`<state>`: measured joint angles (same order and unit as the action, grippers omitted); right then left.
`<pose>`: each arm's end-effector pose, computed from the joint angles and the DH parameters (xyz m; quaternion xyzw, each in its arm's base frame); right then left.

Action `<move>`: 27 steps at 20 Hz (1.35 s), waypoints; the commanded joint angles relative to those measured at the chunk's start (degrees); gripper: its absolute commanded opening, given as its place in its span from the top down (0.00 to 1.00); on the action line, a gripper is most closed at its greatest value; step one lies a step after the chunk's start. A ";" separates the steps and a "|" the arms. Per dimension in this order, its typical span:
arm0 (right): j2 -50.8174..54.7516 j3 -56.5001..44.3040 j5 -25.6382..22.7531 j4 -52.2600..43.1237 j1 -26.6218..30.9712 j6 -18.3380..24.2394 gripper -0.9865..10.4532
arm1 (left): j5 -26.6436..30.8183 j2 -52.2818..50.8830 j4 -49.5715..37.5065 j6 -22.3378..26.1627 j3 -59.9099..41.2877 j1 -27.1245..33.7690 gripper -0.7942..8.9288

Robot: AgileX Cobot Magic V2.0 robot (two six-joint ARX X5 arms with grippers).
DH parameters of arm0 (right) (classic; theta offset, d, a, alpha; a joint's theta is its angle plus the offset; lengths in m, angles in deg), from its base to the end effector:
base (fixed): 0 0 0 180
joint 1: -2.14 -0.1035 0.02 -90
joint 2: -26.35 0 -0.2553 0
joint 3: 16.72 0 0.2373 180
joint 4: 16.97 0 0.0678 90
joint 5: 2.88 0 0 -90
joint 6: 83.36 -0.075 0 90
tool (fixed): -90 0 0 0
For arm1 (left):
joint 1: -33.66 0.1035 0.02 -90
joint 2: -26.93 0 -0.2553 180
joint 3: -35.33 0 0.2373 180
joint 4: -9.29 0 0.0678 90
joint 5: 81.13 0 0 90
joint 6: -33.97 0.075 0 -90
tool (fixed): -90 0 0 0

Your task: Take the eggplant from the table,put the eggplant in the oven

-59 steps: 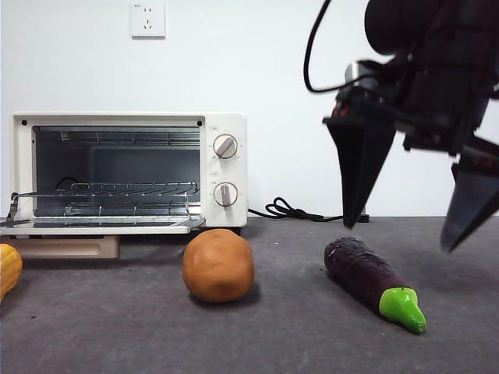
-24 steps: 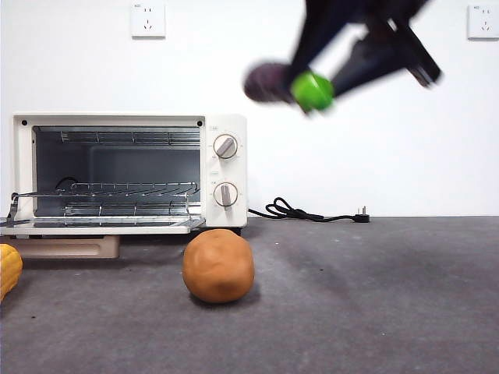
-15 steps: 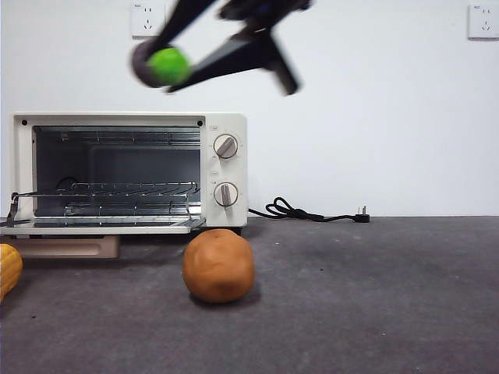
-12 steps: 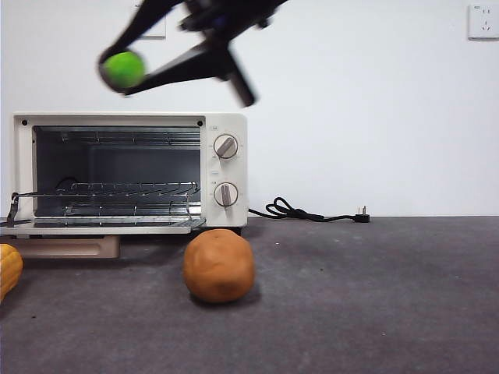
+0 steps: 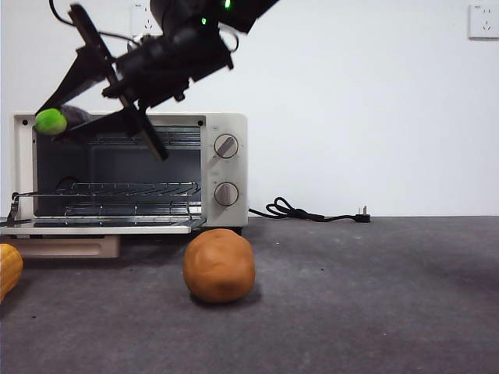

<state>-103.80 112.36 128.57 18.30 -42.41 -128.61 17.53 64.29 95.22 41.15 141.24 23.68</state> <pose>0.3370 0.4014 0.2207 0.2595 0.5370 0.4782 0.6447 0.0407 0.0043 0.4369 0.0863 0.1481 -0.0207 0.9850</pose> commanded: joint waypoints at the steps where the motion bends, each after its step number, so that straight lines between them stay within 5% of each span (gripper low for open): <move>1: -3.23 0.15 -1.92 -4.87 0.81 -10.73 0.92 | -0.15 -0.13 -0.15 -0.59 -0.33 -0.26 0.92; 9: -4.76 0.15 -19.06 -9.42 2.47 -16.74 0.92 | -0.11 -0.13 1.05 -0.59 -0.33 -2.03 0.92; 16: -4.76 0.15 -30.49 -13.40 2.49 -16.70 0.91 | -0.07 -0.13 1.31 -0.57 -0.33 -4.37 0.92; 20: -4.76 0.15 -31.89 -17.42 2.49 -16.65 0.71 | -0.07 -0.13 1.55 -0.59 -0.33 -5.20 0.92; 27: -4.76 0.15 -31.21 -17.68 2.47 -16.39 0.71 | -0.07 -0.13 2.19 -0.57 -0.33 -5.57 0.92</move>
<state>-107.74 112.46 97.29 1.01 -39.79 -145.26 17.45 64.31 97.43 40.96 141.24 18.35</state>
